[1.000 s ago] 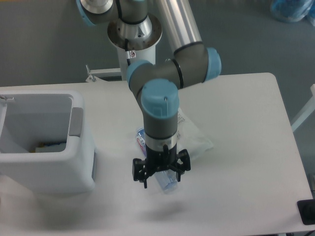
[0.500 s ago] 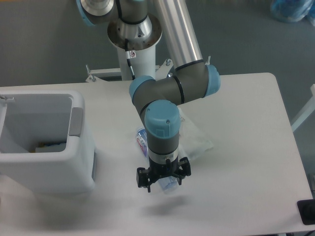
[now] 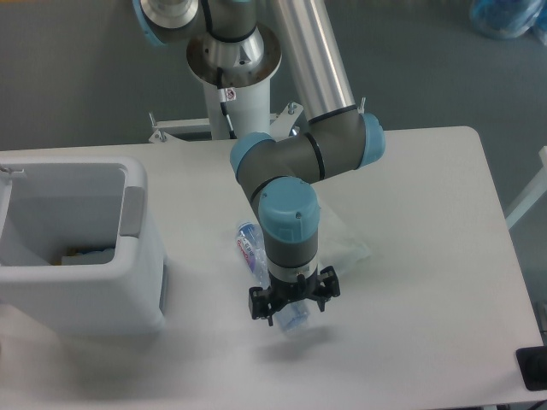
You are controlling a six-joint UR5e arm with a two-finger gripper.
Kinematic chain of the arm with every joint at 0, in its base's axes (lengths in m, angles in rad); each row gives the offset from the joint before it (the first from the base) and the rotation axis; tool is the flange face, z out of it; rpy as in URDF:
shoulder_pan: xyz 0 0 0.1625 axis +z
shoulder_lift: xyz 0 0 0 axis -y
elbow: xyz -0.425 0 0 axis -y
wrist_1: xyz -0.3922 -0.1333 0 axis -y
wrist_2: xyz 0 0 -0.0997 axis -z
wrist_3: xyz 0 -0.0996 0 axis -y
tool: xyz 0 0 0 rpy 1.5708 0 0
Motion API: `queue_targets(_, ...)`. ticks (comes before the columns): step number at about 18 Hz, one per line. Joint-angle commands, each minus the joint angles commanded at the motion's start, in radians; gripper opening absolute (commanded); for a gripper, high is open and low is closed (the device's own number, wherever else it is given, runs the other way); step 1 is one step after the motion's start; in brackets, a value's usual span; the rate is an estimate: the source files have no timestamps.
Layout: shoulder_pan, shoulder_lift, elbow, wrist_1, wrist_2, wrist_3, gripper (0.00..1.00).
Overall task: Place the trash in the trash can
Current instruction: 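Close the gripper around the bottle's body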
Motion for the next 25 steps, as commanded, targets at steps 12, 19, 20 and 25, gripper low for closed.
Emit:
queue_targets(12, -0.002, -0.031, -0.015, 0.003, 0.0, -0.002, 1.0)
queue_targets(19, -0.003, -0.04, -0.023, 0.005, -0.006, -0.003, 1.0)
queue_targets(20, -0.003, -0.04, -0.023, 0.005, -0.006, -0.003, 1.0)
queue_targets(25, -0.003, -0.058, -0.021, 0.011, -0.005, -0.002, 1.0)
